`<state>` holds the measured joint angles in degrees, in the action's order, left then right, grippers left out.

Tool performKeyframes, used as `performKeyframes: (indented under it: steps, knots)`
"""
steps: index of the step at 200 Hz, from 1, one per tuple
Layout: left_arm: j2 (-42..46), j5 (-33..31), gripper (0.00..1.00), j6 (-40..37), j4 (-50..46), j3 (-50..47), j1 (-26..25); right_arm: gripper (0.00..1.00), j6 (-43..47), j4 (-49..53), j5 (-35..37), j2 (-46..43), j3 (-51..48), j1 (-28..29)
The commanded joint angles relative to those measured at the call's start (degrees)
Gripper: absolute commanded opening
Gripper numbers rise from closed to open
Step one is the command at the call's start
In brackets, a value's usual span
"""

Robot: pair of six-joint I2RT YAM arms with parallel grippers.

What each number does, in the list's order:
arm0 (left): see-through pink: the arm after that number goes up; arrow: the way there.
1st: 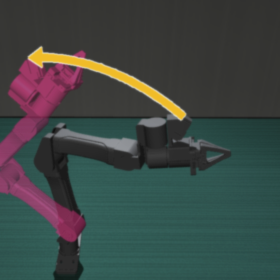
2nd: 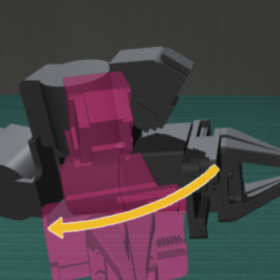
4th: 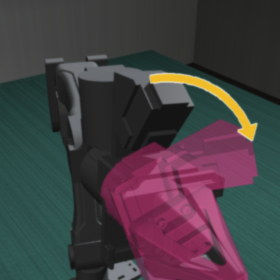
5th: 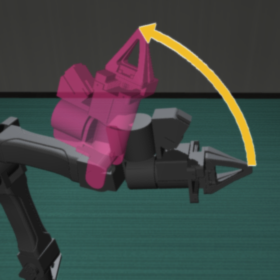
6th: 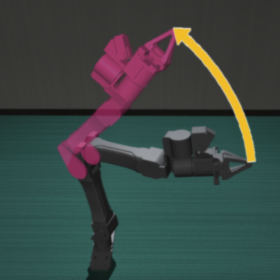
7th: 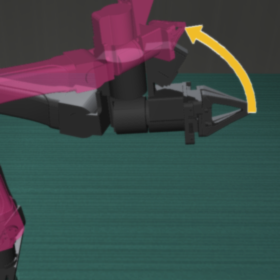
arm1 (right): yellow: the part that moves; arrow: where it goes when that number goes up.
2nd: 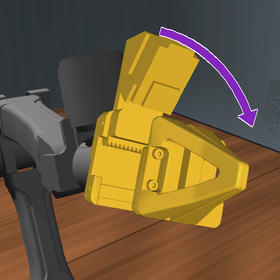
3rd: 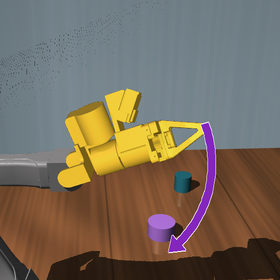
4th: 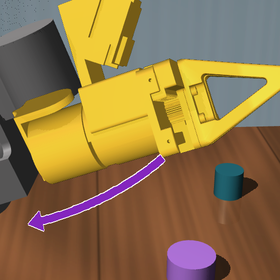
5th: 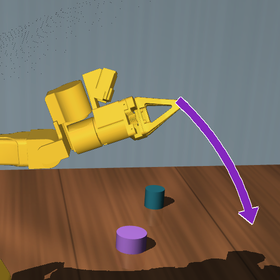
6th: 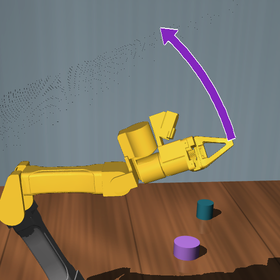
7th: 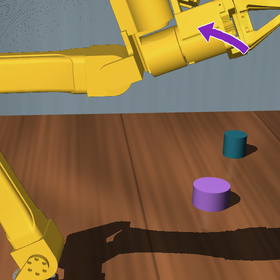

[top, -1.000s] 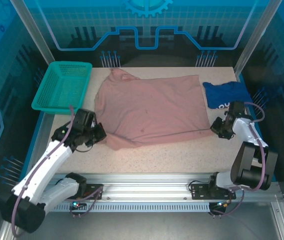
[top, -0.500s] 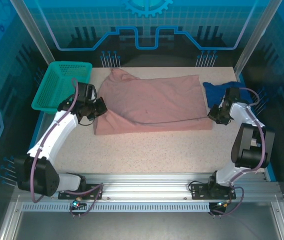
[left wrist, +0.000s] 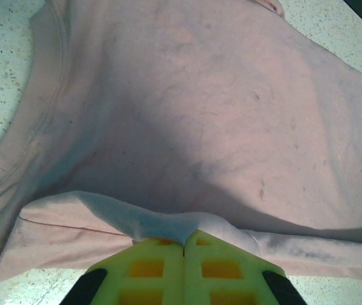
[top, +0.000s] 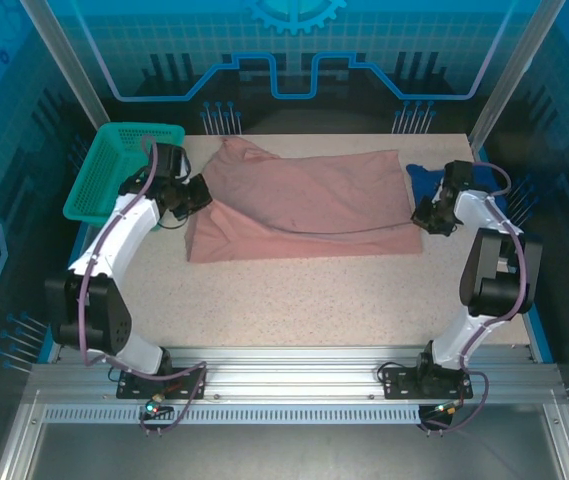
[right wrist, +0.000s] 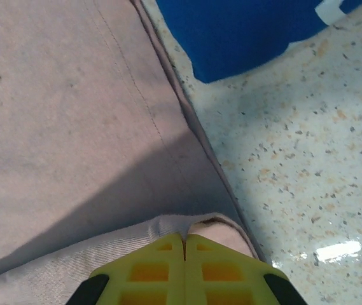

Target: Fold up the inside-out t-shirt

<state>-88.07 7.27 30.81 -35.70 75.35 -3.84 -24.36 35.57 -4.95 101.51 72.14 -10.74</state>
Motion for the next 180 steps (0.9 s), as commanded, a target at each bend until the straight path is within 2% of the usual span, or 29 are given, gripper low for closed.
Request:
performKeyframes:
  steps: [1,180]
  knots:
    - [-1.26,1.17,0.00,-2.05,0.40,2.90,1.15,0.05,1.13,1.97,0.35,1.87,3.27,1.32]
    - [-6.44,1.78,0.00,-1.75,1.60,5.38,4.54,0.04,2.08,4.99,1.49,11.21,14.54,3.17]
